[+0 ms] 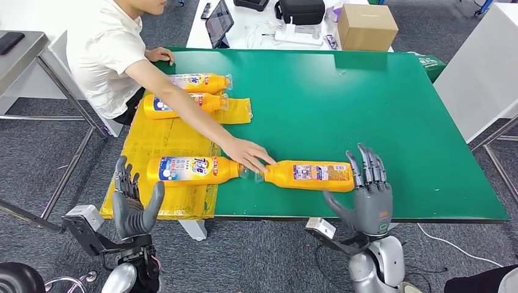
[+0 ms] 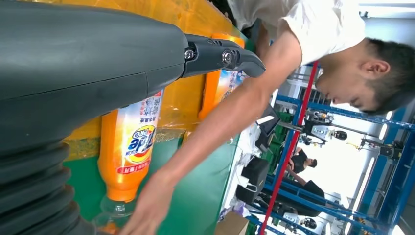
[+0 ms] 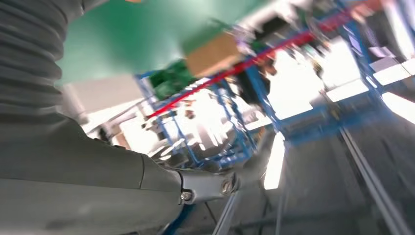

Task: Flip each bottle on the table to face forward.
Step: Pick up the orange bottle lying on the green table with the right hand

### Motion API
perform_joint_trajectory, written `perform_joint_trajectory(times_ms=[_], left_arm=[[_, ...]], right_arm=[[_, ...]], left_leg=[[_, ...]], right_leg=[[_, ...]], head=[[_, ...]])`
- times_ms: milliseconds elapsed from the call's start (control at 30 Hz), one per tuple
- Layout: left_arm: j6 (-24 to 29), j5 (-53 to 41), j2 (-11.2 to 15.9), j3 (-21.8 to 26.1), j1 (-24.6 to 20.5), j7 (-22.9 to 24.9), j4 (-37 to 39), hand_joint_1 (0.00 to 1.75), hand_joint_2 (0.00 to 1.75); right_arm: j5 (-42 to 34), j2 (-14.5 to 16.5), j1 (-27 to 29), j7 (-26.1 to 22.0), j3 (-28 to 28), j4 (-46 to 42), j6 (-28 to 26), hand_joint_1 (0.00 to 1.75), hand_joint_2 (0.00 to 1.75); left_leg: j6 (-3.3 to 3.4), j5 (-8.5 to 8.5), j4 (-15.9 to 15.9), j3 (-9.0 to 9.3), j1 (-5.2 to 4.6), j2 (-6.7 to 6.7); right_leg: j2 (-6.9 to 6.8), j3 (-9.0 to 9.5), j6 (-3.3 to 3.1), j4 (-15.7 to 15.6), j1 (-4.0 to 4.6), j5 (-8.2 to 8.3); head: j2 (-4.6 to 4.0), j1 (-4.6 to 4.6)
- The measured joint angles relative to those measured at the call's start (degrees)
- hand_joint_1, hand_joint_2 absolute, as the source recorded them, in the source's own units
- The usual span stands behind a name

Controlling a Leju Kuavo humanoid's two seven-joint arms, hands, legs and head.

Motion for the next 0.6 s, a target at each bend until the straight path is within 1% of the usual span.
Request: perform_joint_trajectory(times_ms=[133,200,300,433,533,600], left_arm=[[2.4,-7.0,0.1,-0.8,0.8,-2.1,-0.8,0.00,1.75],[3.5,-10.8,0.1,-1.5,0.9,-2.6,-1.0,0.00,1.75],[4.2,-14.1,0.1,-2.3,0.9,-2.9,-1.0,0.00,1.75],[4.0,-16.8,0.1,-3.4,0.8,-3.2,-1.0,0.00,1.75],[3.8,-18.9,0.1,-4.2,0.8,-3.2,-0.9,0.00,1.75],[3.7,-19.5,0.0,-4.4,0.7,-3.2,-0.9,0.00,1.75]], right_arm=[[7.2,-1.4,-2.9,0.1,-6.0,7.9,0.0,0.00,1.75],[8.2,-2.0,-4.7,0.6,-7.6,11.8,0.0,0.00,1.75],[8.6,-2.8,-7.6,2.4,-8.5,17.3,0.0,0.00,1.75],[5.7,-4.4,-11.8,6.0,-7.5,25.5,0.0,0.00,1.75],[3.2,-5.8,-15.0,8.8,-4.0,32.2,0.0,0.00,1.75],[2.7,-6.4,-16.4,9.5,-2.1,35.4,-0.1,0.00,1.75]], left_leg=[[0.01,0.00,0.0,-0.03,-0.03,-0.02],[0.01,0.00,0.0,-0.02,-0.03,-0.01],[0.01,0.00,0.0,-0.01,-0.02,0.01],[0.01,0.01,0.0,0.00,0.00,0.03],[0.02,0.03,0.0,0.00,-0.01,0.02],[0.02,0.03,0.0,0.00,-0.02,0.02]], right_leg=[[-0.06,0.01,0.01,0.0,-0.02,0.01],[-0.05,0.00,0.01,0.0,-0.02,0.01],[-0.05,-0.01,0.01,0.0,-0.01,0.01],[-0.05,0.00,0.00,0.0,0.00,0.01],[-0.05,0.00,0.00,0.0,0.00,0.01],[-0.05,0.00,0.01,0.0,-0.01,0.01]], head=[[0.00,0.00],[0.00,-0.01],[0.00,-0.02],[0.00,-0.01],[0.00,0.00],[0.00,-0.01]])
